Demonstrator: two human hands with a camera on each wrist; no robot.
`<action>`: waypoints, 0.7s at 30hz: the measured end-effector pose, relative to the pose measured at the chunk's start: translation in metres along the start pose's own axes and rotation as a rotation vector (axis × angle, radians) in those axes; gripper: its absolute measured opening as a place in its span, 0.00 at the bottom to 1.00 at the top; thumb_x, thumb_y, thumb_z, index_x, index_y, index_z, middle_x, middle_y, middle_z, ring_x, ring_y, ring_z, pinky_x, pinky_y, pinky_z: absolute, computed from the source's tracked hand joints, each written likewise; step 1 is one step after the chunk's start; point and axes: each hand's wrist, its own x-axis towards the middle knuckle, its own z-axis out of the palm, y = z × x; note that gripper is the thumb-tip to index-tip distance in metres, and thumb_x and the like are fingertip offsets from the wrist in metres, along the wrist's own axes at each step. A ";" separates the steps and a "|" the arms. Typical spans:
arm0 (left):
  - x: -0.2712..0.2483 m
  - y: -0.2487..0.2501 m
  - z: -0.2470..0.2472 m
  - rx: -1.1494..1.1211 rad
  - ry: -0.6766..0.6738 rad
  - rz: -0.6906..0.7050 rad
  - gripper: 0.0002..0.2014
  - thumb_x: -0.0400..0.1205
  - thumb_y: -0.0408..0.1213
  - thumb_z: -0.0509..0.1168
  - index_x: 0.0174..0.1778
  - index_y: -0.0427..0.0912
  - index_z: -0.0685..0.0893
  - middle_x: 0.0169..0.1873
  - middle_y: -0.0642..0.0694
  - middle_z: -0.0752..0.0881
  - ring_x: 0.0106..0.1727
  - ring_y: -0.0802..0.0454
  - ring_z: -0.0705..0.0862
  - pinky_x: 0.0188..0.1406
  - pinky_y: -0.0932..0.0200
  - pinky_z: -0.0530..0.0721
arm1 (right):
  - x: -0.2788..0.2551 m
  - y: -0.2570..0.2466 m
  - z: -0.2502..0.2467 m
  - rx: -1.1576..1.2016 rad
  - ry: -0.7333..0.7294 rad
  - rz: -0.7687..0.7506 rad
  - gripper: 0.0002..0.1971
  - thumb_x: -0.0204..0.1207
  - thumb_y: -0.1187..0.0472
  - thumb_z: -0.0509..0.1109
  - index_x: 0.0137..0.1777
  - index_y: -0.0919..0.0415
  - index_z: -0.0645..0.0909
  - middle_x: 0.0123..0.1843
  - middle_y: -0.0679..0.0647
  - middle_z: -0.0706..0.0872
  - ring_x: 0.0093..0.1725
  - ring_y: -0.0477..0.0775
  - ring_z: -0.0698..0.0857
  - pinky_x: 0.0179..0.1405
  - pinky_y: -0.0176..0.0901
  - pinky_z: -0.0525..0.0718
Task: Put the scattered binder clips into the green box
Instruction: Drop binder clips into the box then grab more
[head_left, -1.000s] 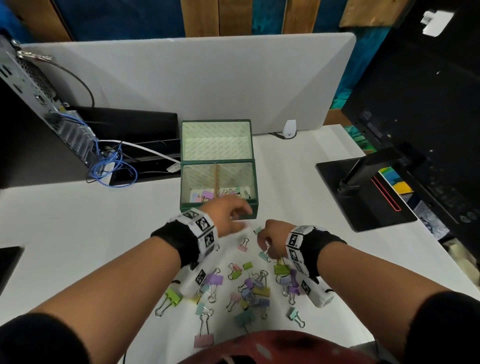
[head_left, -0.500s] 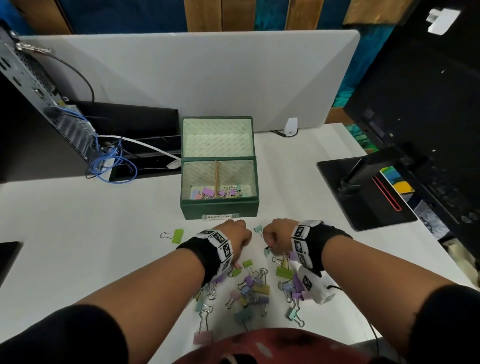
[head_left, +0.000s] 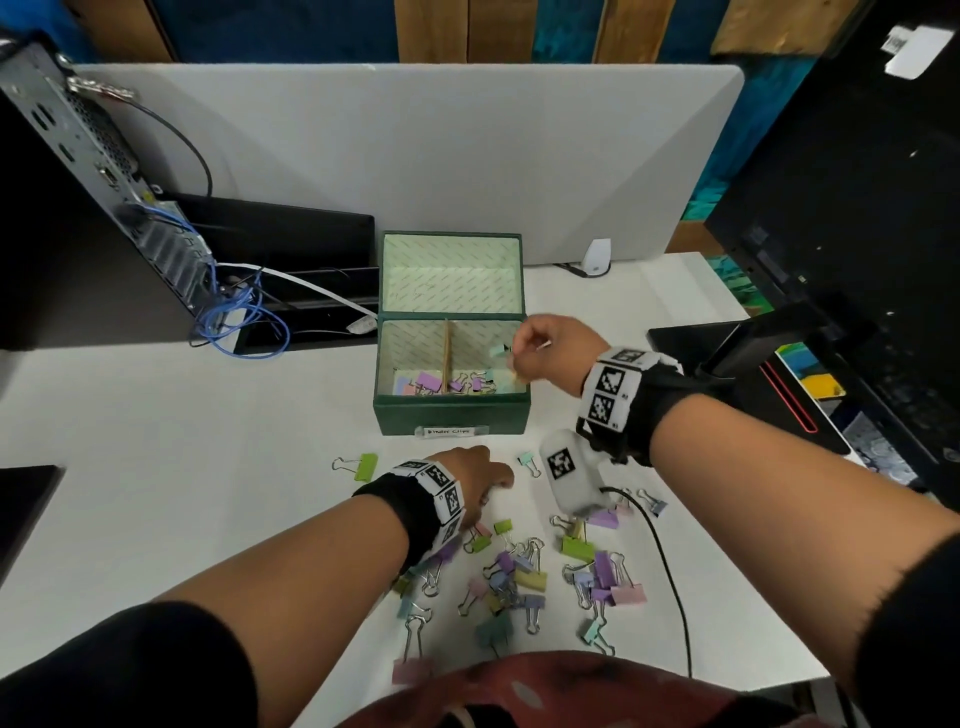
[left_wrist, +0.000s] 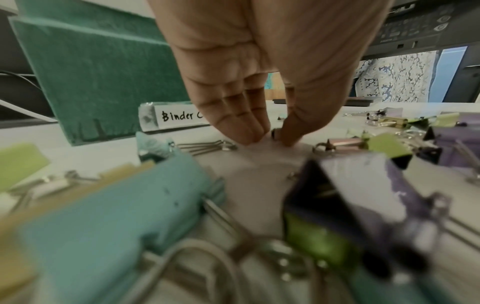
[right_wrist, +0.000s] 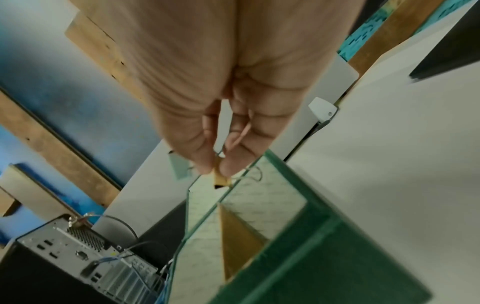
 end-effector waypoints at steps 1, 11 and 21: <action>0.001 0.000 -0.002 0.004 -0.029 -0.006 0.26 0.76 0.30 0.66 0.69 0.51 0.72 0.60 0.42 0.75 0.57 0.41 0.81 0.57 0.51 0.82 | 0.004 -0.004 0.002 0.026 0.056 -0.018 0.10 0.71 0.69 0.72 0.34 0.55 0.77 0.34 0.48 0.81 0.37 0.49 0.82 0.43 0.37 0.82; -0.003 0.000 0.000 -0.004 0.065 -0.048 0.08 0.71 0.31 0.70 0.44 0.39 0.80 0.53 0.40 0.77 0.43 0.41 0.80 0.38 0.54 0.78 | -0.007 0.028 0.007 -0.034 0.029 -0.099 0.10 0.74 0.65 0.70 0.37 0.49 0.79 0.42 0.48 0.84 0.36 0.45 0.80 0.39 0.27 0.77; -0.006 -0.004 -0.009 -0.184 0.098 -0.067 0.15 0.68 0.34 0.72 0.28 0.51 0.70 0.37 0.52 0.73 0.42 0.47 0.77 0.31 0.63 0.71 | -0.019 0.075 0.028 -0.737 -0.487 -0.017 0.20 0.74 0.62 0.68 0.66 0.49 0.80 0.68 0.55 0.77 0.67 0.58 0.79 0.68 0.48 0.76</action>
